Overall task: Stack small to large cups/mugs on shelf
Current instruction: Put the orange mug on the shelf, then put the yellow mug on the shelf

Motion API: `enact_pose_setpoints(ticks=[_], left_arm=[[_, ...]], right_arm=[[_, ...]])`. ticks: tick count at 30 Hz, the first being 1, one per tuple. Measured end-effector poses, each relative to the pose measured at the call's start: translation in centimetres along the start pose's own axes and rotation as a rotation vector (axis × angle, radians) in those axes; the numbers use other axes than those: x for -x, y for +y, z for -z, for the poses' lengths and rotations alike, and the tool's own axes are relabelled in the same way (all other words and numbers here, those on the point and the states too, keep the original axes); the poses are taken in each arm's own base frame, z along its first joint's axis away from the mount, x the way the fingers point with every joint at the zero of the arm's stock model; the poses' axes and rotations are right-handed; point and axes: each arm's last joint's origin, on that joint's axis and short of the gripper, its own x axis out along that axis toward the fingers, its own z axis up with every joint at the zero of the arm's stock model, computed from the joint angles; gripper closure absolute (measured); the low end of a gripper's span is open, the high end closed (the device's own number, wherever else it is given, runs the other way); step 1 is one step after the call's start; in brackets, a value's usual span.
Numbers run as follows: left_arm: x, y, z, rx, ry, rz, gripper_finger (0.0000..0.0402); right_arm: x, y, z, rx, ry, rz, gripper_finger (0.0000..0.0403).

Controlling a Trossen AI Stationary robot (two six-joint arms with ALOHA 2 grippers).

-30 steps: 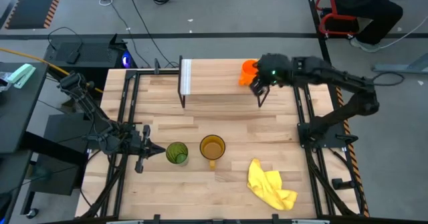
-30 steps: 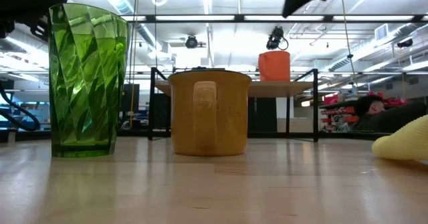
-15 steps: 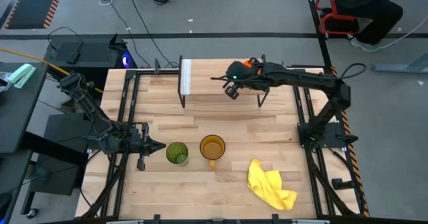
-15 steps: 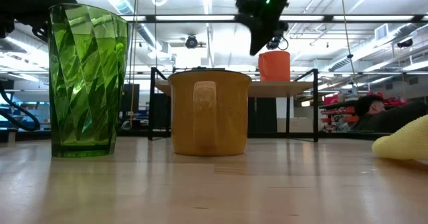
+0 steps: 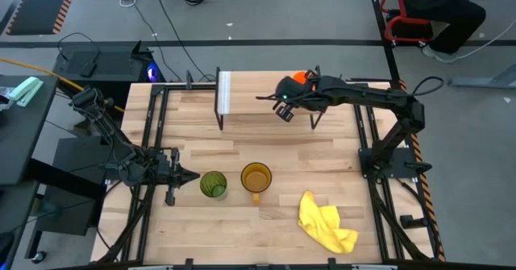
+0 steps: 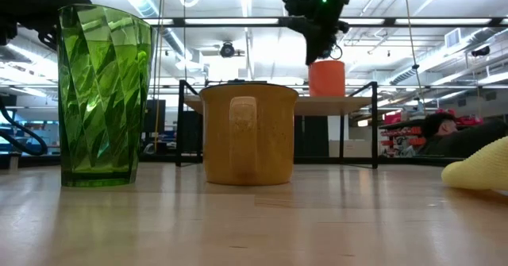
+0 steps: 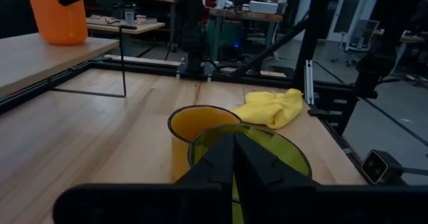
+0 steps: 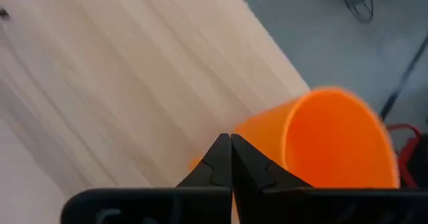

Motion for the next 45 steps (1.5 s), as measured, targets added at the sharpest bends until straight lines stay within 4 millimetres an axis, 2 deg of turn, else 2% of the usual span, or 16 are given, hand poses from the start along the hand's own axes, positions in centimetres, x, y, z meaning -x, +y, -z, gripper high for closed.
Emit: enact_pose_setpoints(ticks=[4,13,17,20,23,31,35,39,45], left_arm=[[0.0,0.0,0.0,0.016,0.0,0.0,0.038],[0.0,0.0,0.0,0.025,0.0,0.0,0.0389],[0.0,0.0,0.0,0.025,0.0,0.0,0.0382],[0.0,0.0,0.0,0.025,0.0,0.0,0.0379],[0.0,0.0,0.0,0.024,0.0,0.0,0.0382],[0.0,0.0,0.0,0.009,0.0,0.0,0.0387],[0.0,0.0,0.0,0.008,0.0,0.0,0.038],[0.0,0.0,0.0,0.007,0.0,0.0,0.0383],[0.0,0.0,0.0,0.005,0.0,0.001,0.0391]], right_arm=[[0.2,0.4,0.5,0.029,0.02,0.052,0.04],[1.0,1.3,0.7,0.049,-0.004,0.056,0.04],[1.7,2.4,1.0,0.071,-0.019,0.036,0.04],[3.0,3.3,1.5,0.076,-0.047,0.001,0.0399],[5.9,3.6,2.7,0.048,-0.081,-0.057,0.0397],[15.5,4.6,8.6,-0.099,-0.238,-0.263,0.0395],[18.3,6.3,12.9,-0.154,-0.33,-0.34,0.0395],[18.4,9.7,18.2,-0.197,-0.393,-0.415,0.0394],[14.6,15.2,25.4,-0.236,-0.391,-0.537,0.0392]])
